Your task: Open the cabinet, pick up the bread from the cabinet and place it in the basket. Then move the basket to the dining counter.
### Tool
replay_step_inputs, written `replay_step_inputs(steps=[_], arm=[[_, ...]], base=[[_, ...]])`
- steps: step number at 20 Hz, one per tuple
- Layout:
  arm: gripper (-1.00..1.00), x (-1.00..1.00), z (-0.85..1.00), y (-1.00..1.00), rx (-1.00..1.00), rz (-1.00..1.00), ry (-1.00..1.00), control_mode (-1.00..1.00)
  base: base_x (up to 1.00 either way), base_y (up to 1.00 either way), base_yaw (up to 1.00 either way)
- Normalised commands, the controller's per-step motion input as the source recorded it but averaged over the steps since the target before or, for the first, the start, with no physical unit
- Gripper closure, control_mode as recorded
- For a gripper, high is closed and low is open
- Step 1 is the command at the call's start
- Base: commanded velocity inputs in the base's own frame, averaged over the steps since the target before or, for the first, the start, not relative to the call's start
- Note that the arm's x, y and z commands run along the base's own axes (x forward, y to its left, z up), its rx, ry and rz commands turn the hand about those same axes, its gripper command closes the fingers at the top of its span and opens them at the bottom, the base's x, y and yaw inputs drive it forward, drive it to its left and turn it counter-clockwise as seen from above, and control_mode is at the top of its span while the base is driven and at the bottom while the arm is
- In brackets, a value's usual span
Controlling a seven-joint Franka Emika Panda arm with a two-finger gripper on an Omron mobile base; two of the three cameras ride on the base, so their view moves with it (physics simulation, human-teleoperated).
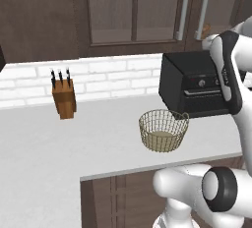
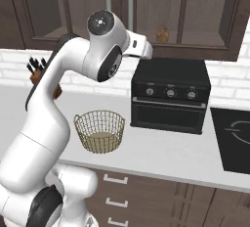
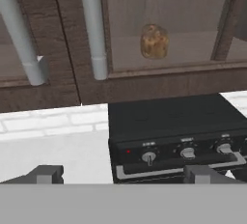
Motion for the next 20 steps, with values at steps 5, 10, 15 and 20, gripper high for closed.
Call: replay_step_inputs(steps=[5, 10, 15, 20], arm=[[-1.0, 0.32, 0.27, 0.01, 0.0, -0.01, 0.0, -1.0], [-1.0, 0.2, 0.39, -0.06, 0.04, 0.0, -0.09, -1.0], [-1.0, 0.05, 0.18, -0.01, 0.03, 0.03, -0.08, -1.0], [-1.0, 0.19, 0.04, 0.0, 0.0, 0.0, -0.08, -1.0]], base=[[0.0, 0.0, 0.0], [0.0, 0.0, 0.0], [0.0, 0.0, 0.0], [0.0, 0.0, 0.0]])
